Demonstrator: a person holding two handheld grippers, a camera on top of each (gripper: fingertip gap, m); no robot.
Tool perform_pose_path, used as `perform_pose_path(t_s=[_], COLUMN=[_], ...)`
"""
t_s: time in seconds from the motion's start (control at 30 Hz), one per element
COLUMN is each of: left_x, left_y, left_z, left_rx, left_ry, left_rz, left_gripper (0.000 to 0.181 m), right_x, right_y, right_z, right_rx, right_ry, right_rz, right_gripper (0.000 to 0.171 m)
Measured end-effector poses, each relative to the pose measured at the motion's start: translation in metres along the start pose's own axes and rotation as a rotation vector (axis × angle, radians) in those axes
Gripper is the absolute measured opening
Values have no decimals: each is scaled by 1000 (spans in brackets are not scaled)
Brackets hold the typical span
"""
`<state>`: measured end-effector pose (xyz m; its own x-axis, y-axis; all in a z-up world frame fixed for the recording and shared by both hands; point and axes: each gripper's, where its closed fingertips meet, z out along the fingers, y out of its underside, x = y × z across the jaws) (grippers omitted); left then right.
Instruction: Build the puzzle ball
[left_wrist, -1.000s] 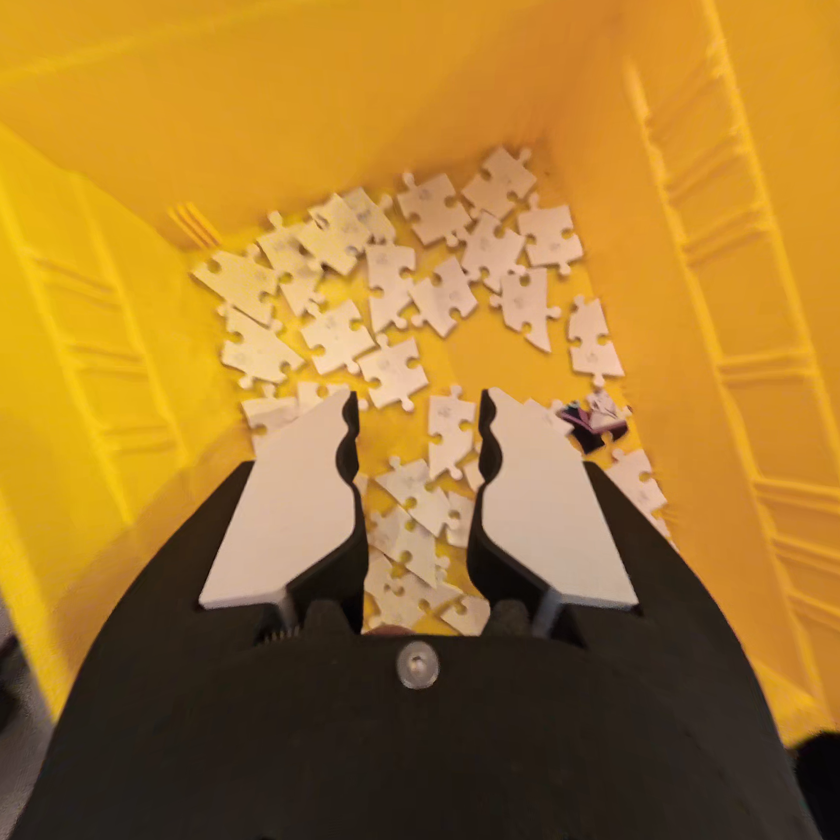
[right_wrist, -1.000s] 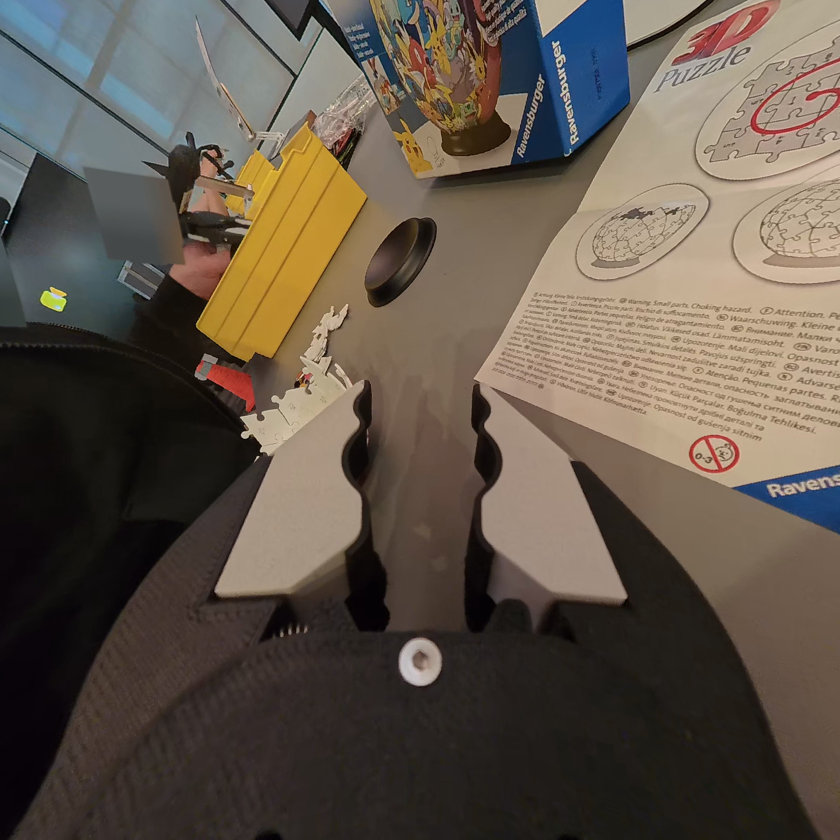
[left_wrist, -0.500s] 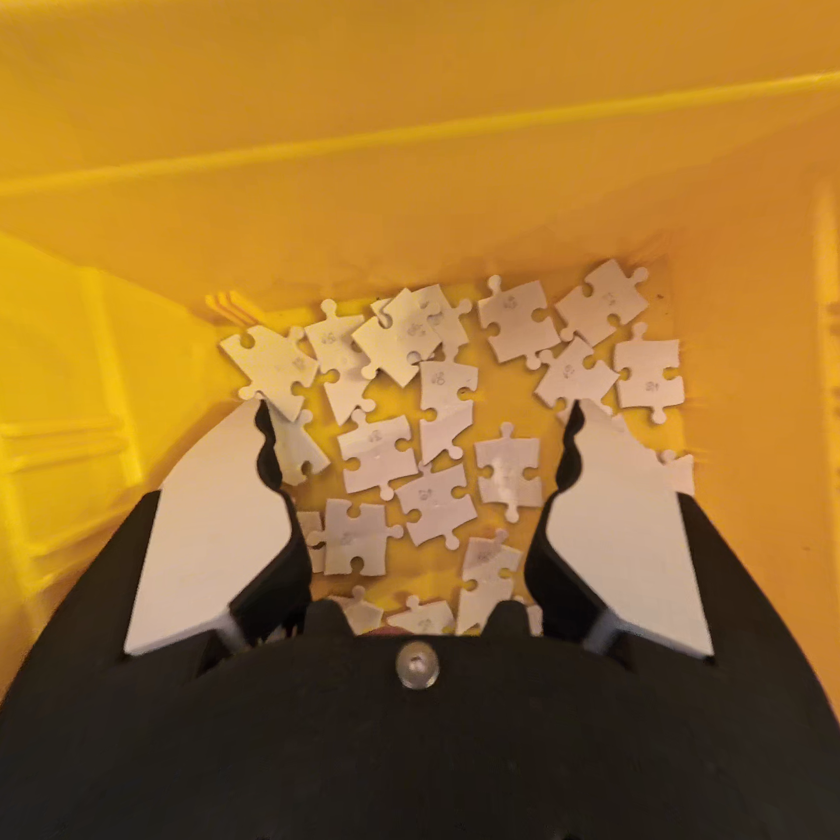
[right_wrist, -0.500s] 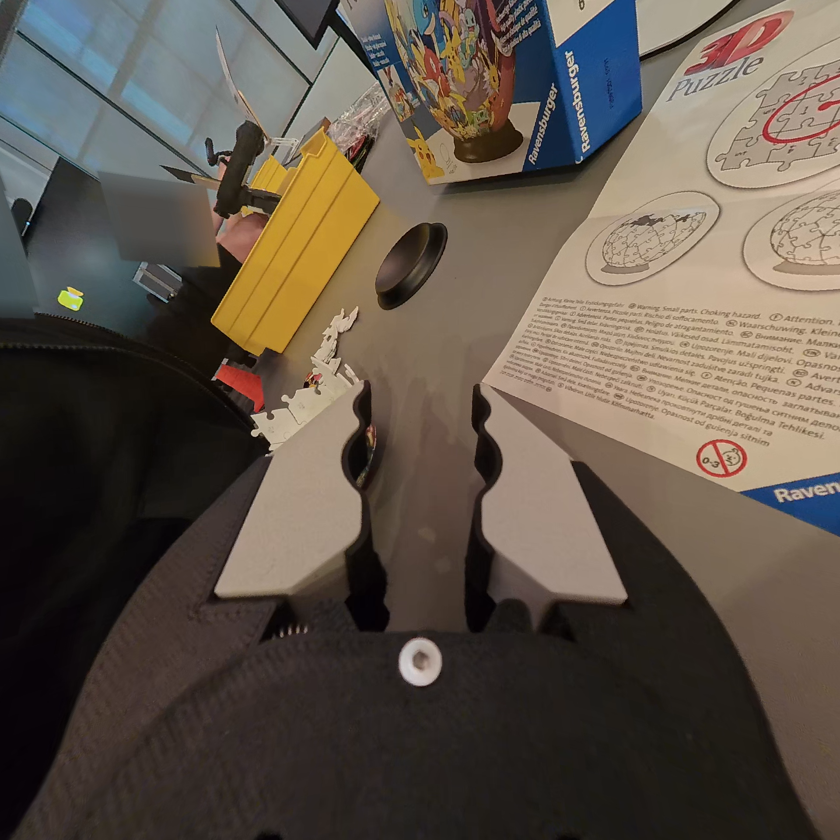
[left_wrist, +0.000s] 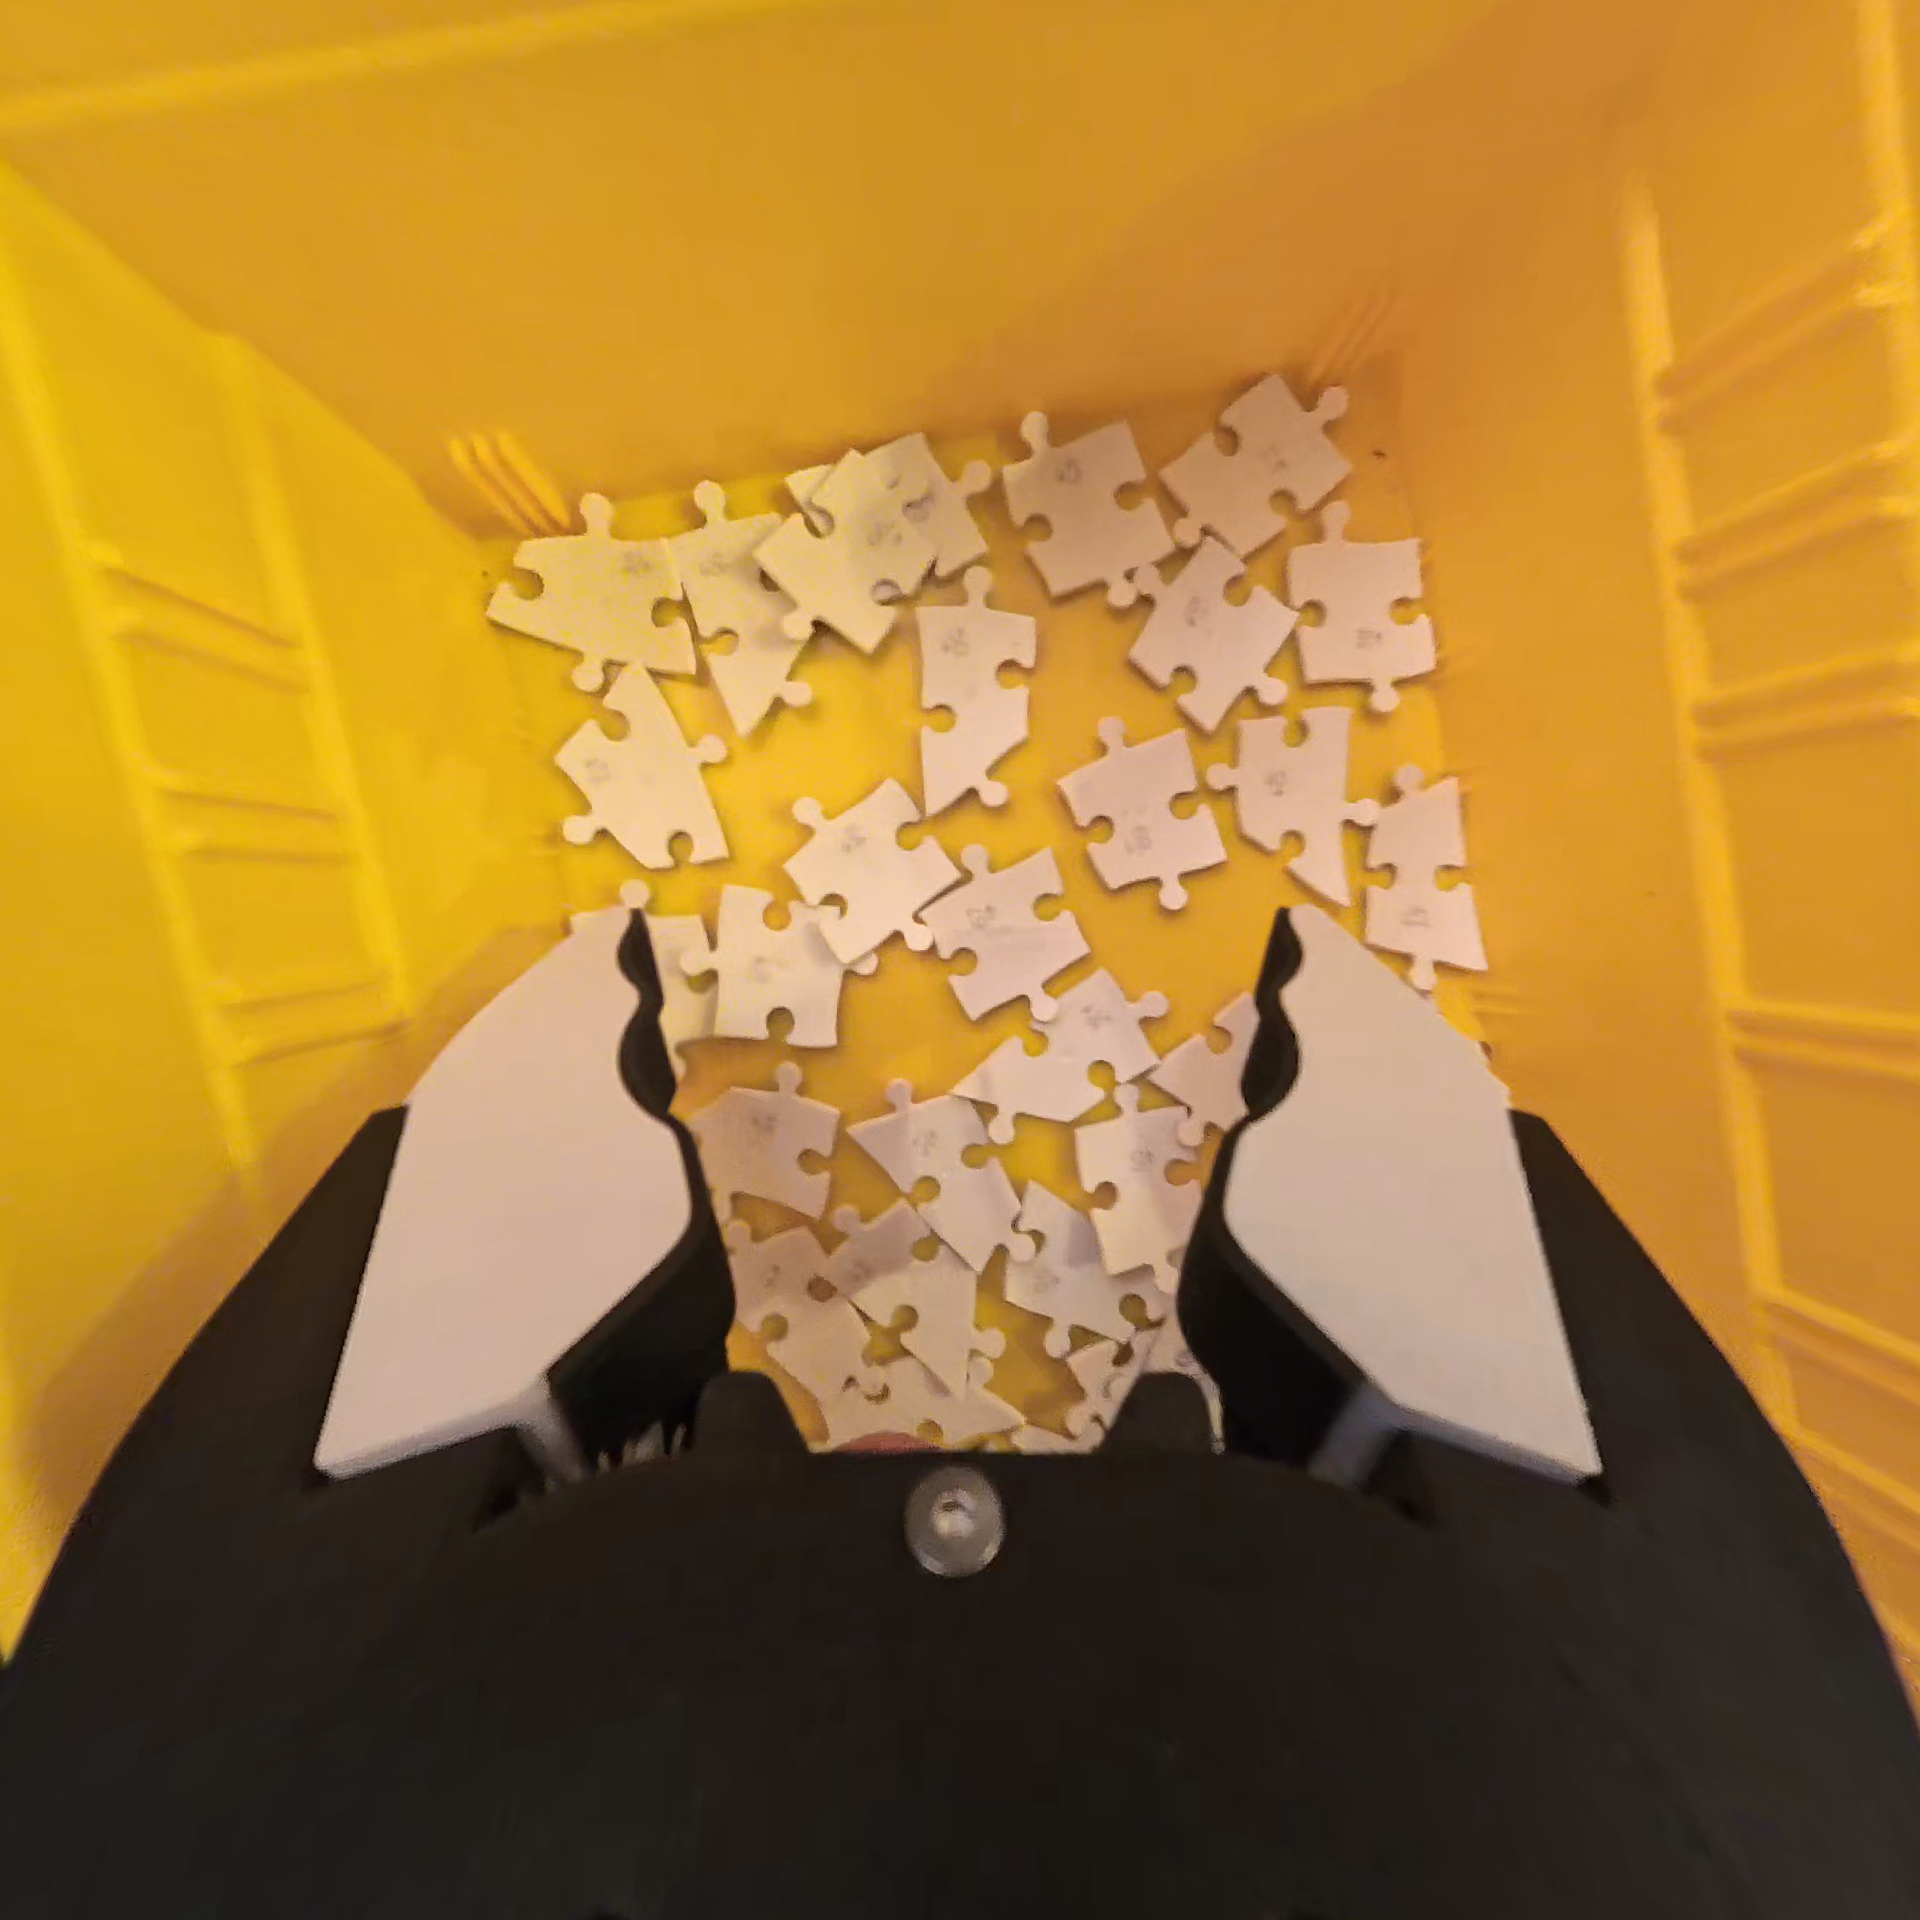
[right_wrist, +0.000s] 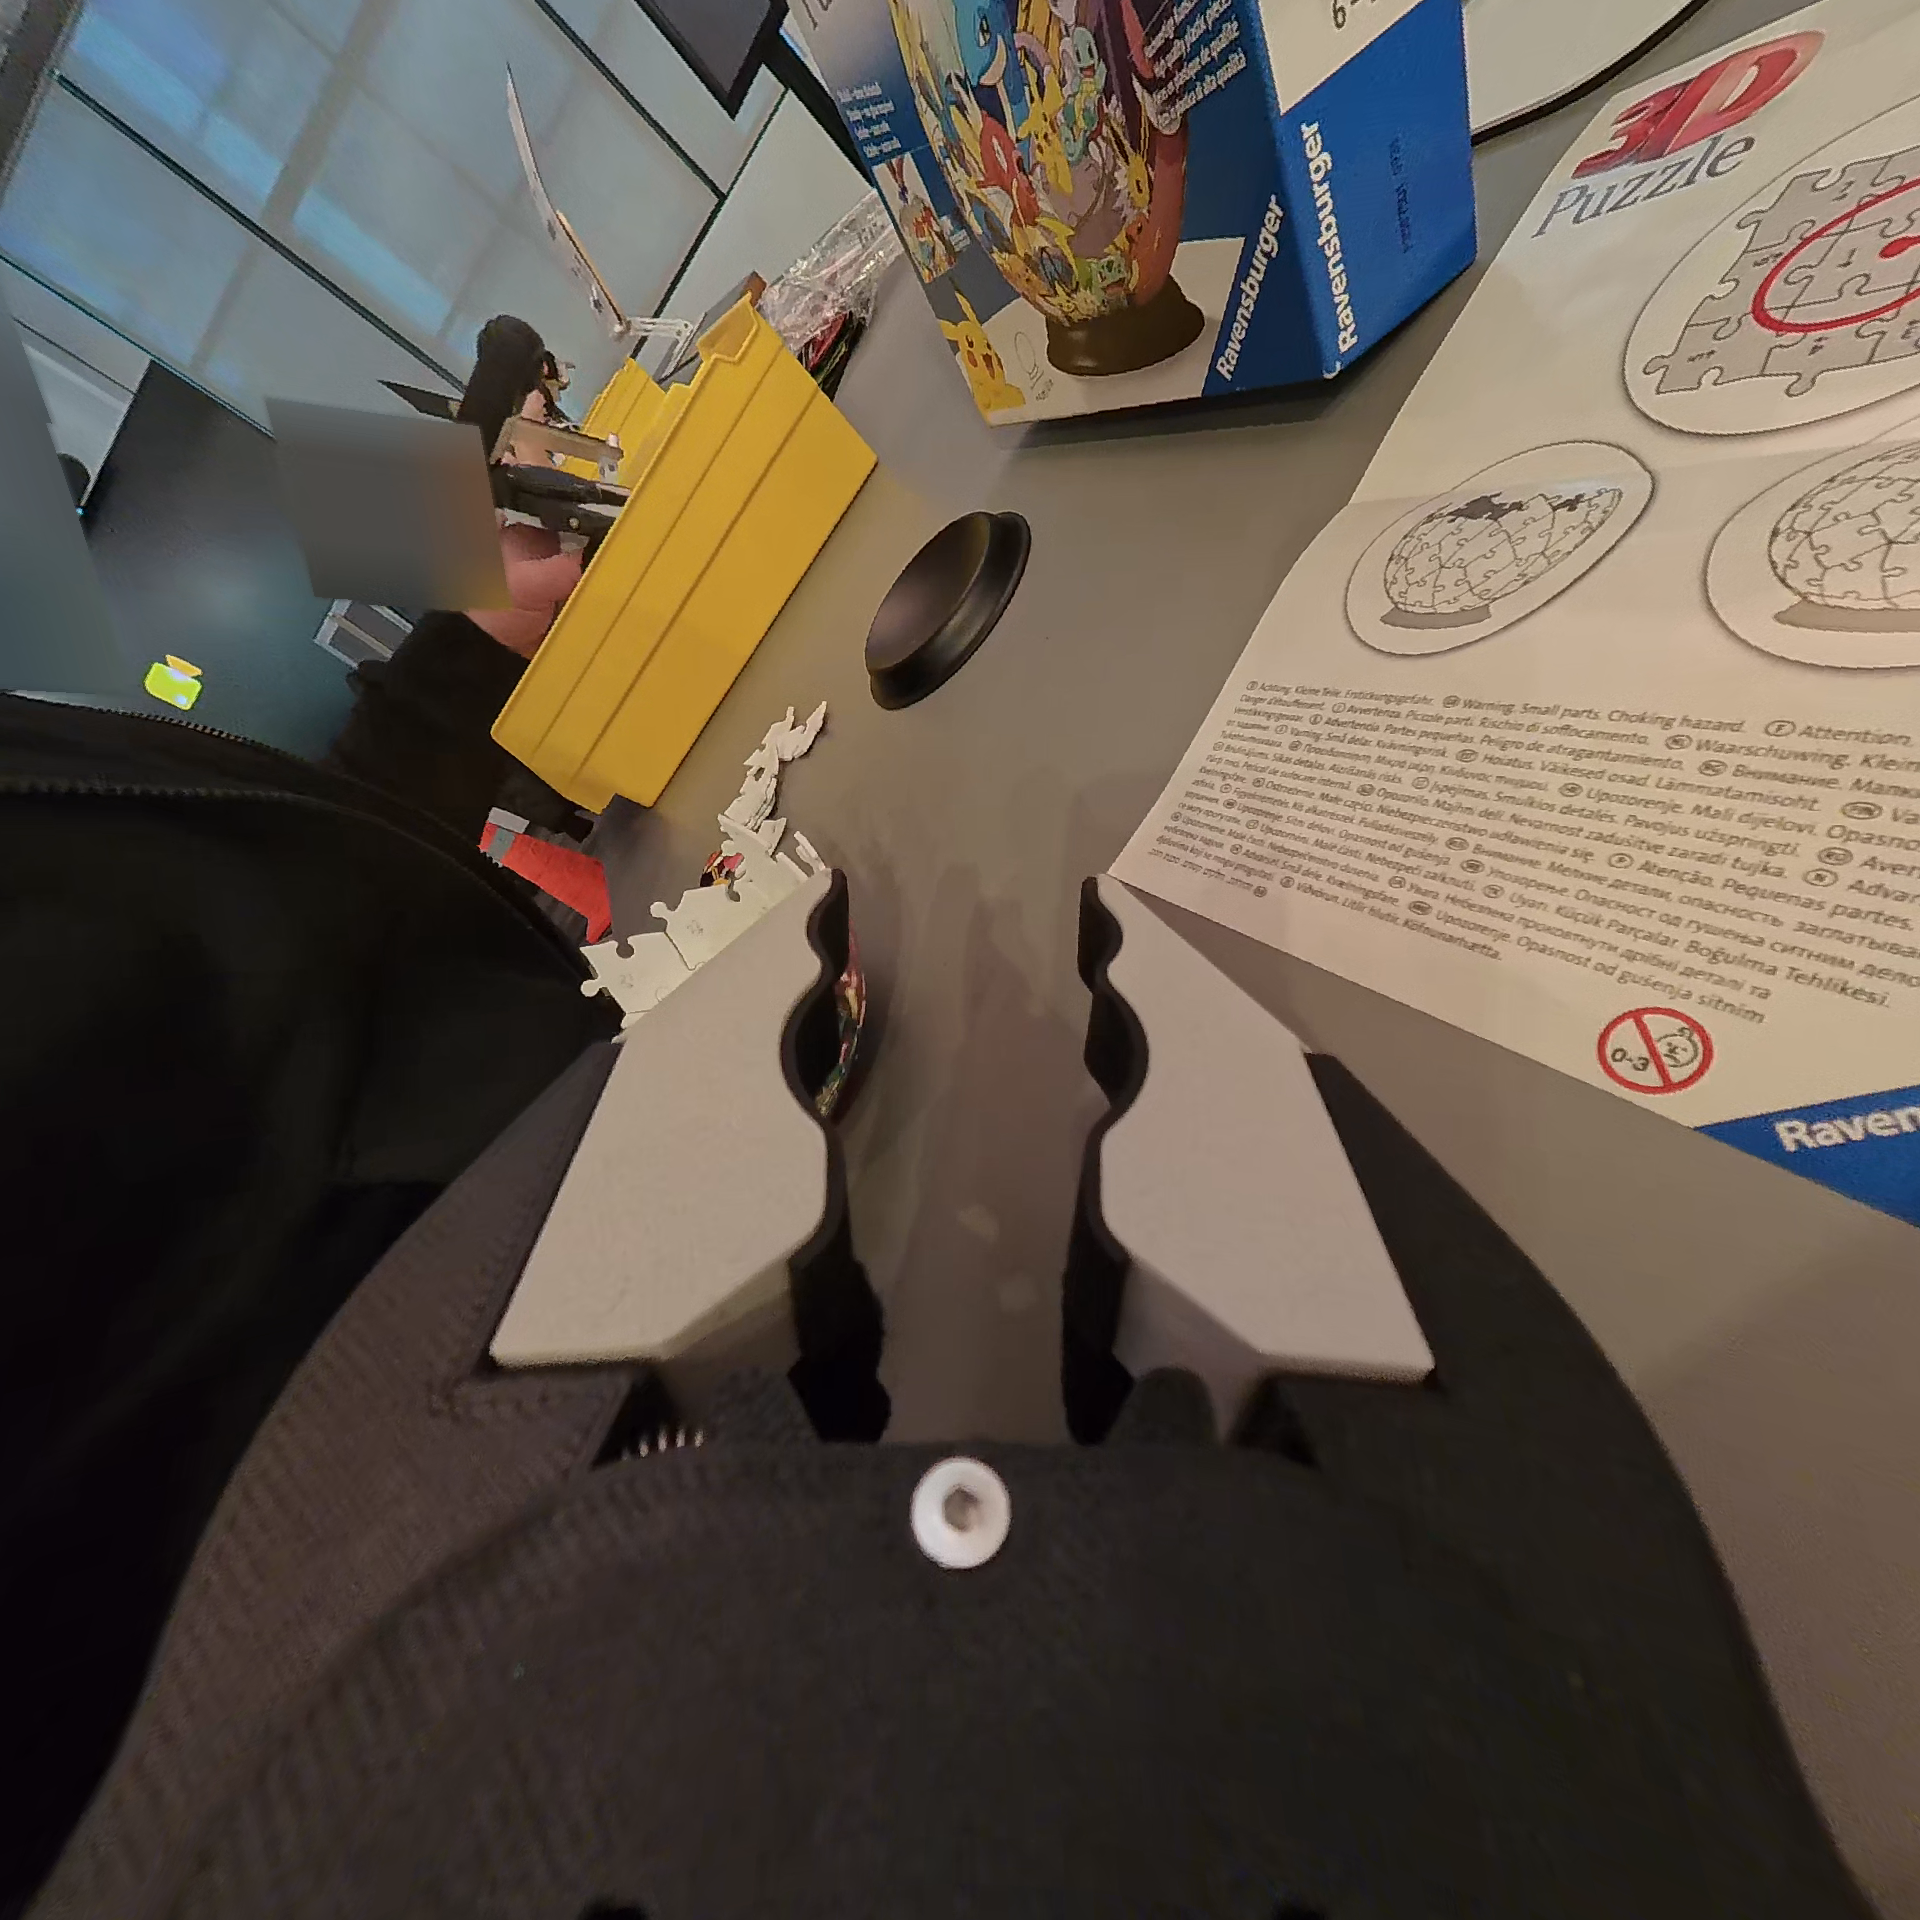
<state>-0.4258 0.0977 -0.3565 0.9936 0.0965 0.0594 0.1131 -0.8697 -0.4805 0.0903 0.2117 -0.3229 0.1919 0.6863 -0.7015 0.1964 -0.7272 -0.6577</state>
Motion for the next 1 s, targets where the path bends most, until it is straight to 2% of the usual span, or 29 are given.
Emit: perform_pose_path(t_s=[0.17,0.33,0.43,0.5,0.57,0.63,0.8,0.9,1.0], left_x=[-6,-7,2,14,7,-5,-3,-9,-10], left_y=[-12,-11,-1,-2,-15,-13,-5,-5,-5], left_z=[21,30,23,13,5,8,24,24,24], left_rx=[-24,-60,-99,-97,-12,-44,-115,-99,-81], left_ry=[13,27,58,145,106,26,25,-5,-14], left_rz=[-14,-31,9,-6,-18,24,22,38,57], left_gripper=[122,123,107,77,56,56,56,38,36], right_x=[0,-1,-1,-1,-1,-2,-2,-3,-3], right_y=[0,-1,-1,-1,-1,-1,-1,-1,-2], right_z=[0,-1,-1,-1,-1,-1,-1,-2,-2], right_rx=[1,5,7,9,9,8,10,12,14], right_ry=[0,-4,-6,-9,-10,-11,-13,-16,-20], right_rz=[-3,-1,-1,-1,-2,-3,-5,-5,-5], right_gripper=[44,43,43,43,43,44,43,43,43])
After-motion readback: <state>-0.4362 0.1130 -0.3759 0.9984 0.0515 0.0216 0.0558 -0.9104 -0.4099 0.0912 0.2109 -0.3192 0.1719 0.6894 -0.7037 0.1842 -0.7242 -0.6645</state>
